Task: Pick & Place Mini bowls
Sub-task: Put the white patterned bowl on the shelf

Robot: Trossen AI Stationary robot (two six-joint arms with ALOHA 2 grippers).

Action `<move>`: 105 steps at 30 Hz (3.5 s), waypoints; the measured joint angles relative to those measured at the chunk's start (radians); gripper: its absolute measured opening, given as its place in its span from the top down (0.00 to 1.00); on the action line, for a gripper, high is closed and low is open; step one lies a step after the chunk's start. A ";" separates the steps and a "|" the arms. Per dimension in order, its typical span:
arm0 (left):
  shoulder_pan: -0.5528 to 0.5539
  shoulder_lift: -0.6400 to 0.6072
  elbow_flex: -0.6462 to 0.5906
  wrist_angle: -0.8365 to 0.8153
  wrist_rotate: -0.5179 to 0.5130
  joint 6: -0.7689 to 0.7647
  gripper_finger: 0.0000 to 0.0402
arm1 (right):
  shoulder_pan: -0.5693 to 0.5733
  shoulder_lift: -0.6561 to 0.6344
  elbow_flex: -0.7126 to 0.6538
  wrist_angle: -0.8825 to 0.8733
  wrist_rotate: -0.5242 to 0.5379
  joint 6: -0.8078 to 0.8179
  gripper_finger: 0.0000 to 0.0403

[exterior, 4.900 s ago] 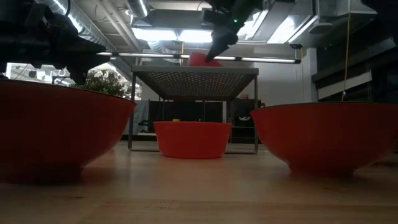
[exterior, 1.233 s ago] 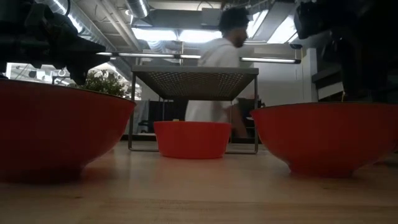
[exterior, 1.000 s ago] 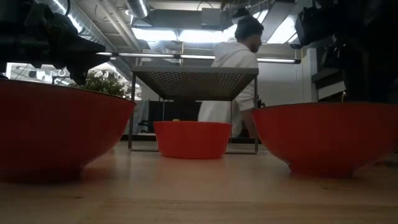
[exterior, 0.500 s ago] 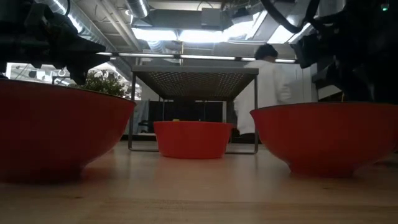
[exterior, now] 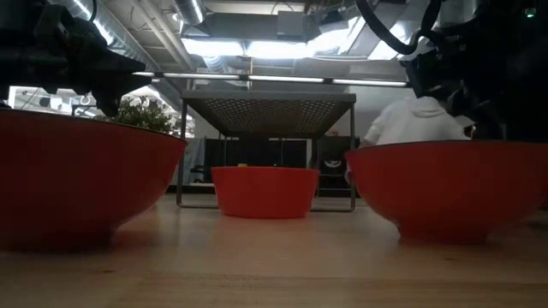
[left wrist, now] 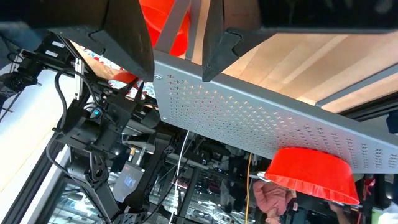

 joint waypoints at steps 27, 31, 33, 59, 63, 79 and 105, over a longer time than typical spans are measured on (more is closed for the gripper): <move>0.000 0.000 0.000 0.000 0.000 0.000 0.68 | 0.000 -0.065 0.085 -0.072 -0.007 0.011 0.98; 0.000 0.000 0.000 0.000 0.000 0.000 0.68 | -0.007 -0.103 0.085 -0.100 0.015 0.028 0.98; 0.000 0.000 0.000 0.000 0.000 0.000 0.68 | -0.013 -0.129 0.085 -0.105 0.038 0.030 0.98; 0.000 0.000 0.000 0.000 0.000 0.000 0.68 | -0.194 -0.254 0.408 -0.282 0.365 -0.352 0.98; 0.000 0.000 0.000 0.000 0.000 0.000 0.68 | -0.194 -0.211 0.476 -0.280 0.427 -0.539 0.98; 0.000 0.000 0.000 0.000 0.000 0.000 0.68 | -0.287 -0.051 0.543 0.002 0.315 -1.230 0.98; 0.000 0.000 0.000 0.000 0.000 0.000 0.68 | -0.437 0.091 0.547 0.133 0.201 -1.527 0.97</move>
